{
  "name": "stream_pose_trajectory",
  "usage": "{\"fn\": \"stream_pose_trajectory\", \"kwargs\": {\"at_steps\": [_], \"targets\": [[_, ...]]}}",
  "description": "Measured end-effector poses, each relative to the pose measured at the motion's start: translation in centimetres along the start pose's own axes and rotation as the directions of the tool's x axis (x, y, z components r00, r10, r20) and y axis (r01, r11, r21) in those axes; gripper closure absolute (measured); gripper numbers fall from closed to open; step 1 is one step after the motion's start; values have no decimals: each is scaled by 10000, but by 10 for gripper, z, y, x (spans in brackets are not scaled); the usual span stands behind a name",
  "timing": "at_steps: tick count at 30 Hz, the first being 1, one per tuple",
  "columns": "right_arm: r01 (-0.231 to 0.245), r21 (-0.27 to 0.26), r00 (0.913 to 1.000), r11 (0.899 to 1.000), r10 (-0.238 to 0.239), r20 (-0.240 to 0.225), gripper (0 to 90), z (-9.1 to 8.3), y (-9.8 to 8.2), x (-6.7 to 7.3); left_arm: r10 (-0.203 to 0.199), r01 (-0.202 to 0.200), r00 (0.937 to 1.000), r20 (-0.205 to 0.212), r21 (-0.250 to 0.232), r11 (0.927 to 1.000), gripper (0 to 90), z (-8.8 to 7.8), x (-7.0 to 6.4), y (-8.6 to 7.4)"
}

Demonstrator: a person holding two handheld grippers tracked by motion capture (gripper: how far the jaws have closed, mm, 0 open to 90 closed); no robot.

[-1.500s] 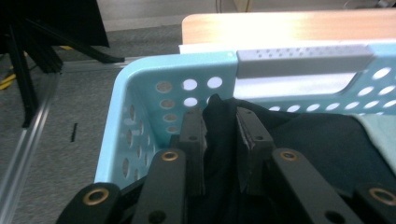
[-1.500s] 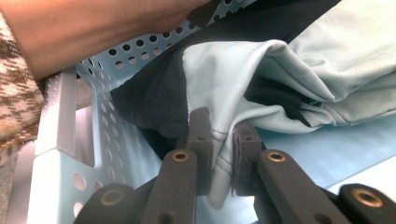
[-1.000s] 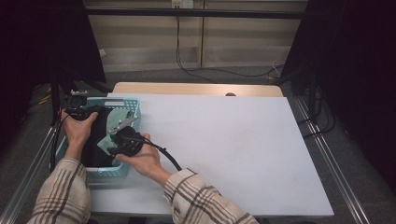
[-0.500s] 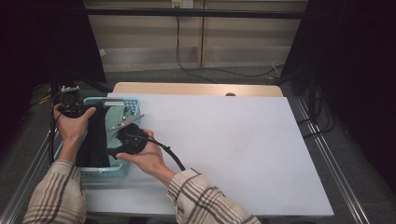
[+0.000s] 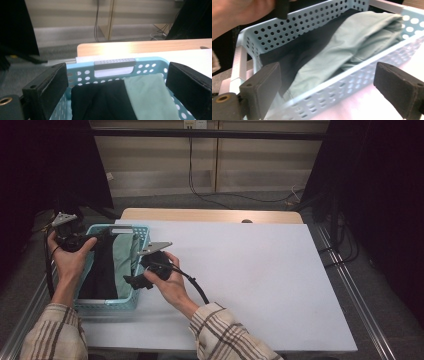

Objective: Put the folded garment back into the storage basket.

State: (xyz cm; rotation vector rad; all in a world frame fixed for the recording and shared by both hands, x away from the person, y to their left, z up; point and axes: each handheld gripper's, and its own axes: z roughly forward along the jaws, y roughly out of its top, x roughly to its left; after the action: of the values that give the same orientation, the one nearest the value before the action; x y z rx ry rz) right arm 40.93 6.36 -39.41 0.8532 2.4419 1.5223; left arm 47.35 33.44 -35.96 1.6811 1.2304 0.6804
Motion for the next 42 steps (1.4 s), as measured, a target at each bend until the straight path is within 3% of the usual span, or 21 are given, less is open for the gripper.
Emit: {"fn": "stream_pose_trajectory", "kwargs": {"at_steps": [1,3,4,5,8,10,11,12,14,16,17,18,23,27,30,32,37,42], "targets": [[50,-72,10000,10000,-50,41,77,-2,0,-2,51,-51,9999,100,38,10000,42,-3,-2,-1],[-63,-156,9999,9999,65,150,78,-7,-1,-3,-16,39,9987,514,-455,9990,39,-8,-6,-3],[-27,-171,9999,9999,29,150,78,-9,-2,-4,65,-29,9989,462,-765,9971,38,-10,-9,-3],[-39,-163,9997,9999,43,225,78,-11,-2,-4,350,-316,9981,509,-659,9973,38,-13,-10,-3],[262,-267,9979,9993,-246,594,79,-17,-4,-7,534,-485,9974,477,-995,9939,38,-20,-20,-5],[216,-359,9961,9991,-184,867,81,-22,-7,-9,1171,-1133,9922,434,-814,9902,38,-28,-24,-7],[212,-495,9957,9985,-167,914,75,-25,-9,-10,810,-752,9950,589,-945,9927,38,-29,-27,-9],[184,-564,9950,9982,-127,989,74,-27,-10,-11,819,-740,9948,612,-1220,9898,38,-32,-29,-10],[6,-849,9932,9964,93,1164,73,-32,-13,-14,825,-738,9947,608,-1334,9883,38,-34,-34,-13],[-259,-1271,9878,9915,449,1491,36,-37,-15,-16,888,-768,9918,918,-1263,9890,38,-34,-38,-16],[-280,-1482,9836,9886,537,1724,27,-40,-17,-17,723,-568,9914,1091,-1389,9887,41,-34,-41,-18],[-288,-1714,9819,9848,600,1794,30,-43,-18,-18,909,-787,9914,938,-1263,9889,48,-36,-42,-19],[-498,-2151,9731,9753,959,2095,18,-62,-25,-25,725,-573,9937,851,-1692,9839,48,-47,-48,-24],[-523,-2419,9684,9689,1083,2245,18,-78,-29,-30,1126,-974,9905,789,-1755,9796,51,-56,-56,-28],[-329,-2529,9636,9669,979,2487,19,-89,-32,-32,895,-681,9900,1090,-1860,9802,51,-65,-65,-32],[-76,-2628,9617,9648,791,2624,20,-98,-34,-34,1126,-934,9891,950,-1870,9779,51,-72,-70,-33],[-118,-2944,9543,9556,987,2821,22,-114,-40,-36,1042,-846,9904,907,-1983,9765,51,-87,-78,-38],[1,-2867,9520,9580,877,2934,29,-126,-49,-38,1106,-907,9894,943,-1942,9768,51,-98,-92,-43]]}}
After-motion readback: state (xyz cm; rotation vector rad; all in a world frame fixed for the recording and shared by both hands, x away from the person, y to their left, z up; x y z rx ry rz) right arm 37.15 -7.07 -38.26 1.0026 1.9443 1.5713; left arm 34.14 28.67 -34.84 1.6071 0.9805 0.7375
